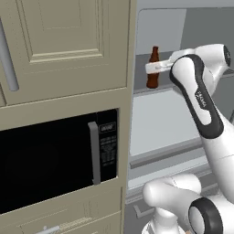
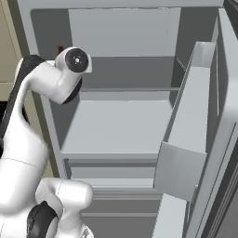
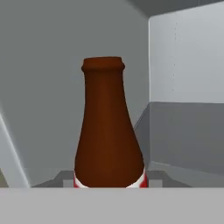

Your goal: Open the fridge, grab two sodas, and place both sodas inside the bowl with ice on the dining counter.

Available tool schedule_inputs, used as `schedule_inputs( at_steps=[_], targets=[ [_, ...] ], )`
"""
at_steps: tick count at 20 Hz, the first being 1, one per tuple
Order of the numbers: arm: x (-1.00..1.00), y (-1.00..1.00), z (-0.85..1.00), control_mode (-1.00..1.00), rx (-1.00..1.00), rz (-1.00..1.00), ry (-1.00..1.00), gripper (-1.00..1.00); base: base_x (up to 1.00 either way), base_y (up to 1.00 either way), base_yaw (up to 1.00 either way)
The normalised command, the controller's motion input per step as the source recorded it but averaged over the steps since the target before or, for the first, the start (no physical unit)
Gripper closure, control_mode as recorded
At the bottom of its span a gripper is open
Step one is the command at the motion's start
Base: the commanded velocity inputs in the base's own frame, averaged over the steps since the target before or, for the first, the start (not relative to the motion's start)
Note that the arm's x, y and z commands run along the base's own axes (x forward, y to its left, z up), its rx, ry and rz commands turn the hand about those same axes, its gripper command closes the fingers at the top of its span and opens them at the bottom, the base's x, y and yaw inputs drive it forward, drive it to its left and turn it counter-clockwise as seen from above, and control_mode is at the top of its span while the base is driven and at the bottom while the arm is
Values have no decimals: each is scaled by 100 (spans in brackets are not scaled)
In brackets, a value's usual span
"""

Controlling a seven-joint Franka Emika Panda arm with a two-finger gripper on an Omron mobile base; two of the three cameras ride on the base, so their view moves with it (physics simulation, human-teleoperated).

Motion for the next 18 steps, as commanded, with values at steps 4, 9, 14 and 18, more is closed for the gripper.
schedule_inputs(
  at_steps=[4, 9, 14, 18],
  targets=[
    [-100, 24, 0, -100, 0, -8, 0, 100, 0, 0, 0],
    [-100, 6, 0, -100, 0, -2, 0, 100, 0, 0, 0],
    [-100, -20, 4, -100, 0, 1, 2, 100, 0, 0, 0],
    [-95, -4, 0, -100, 0, 1, 3, 100, 0, 0, 0]
  ],
)
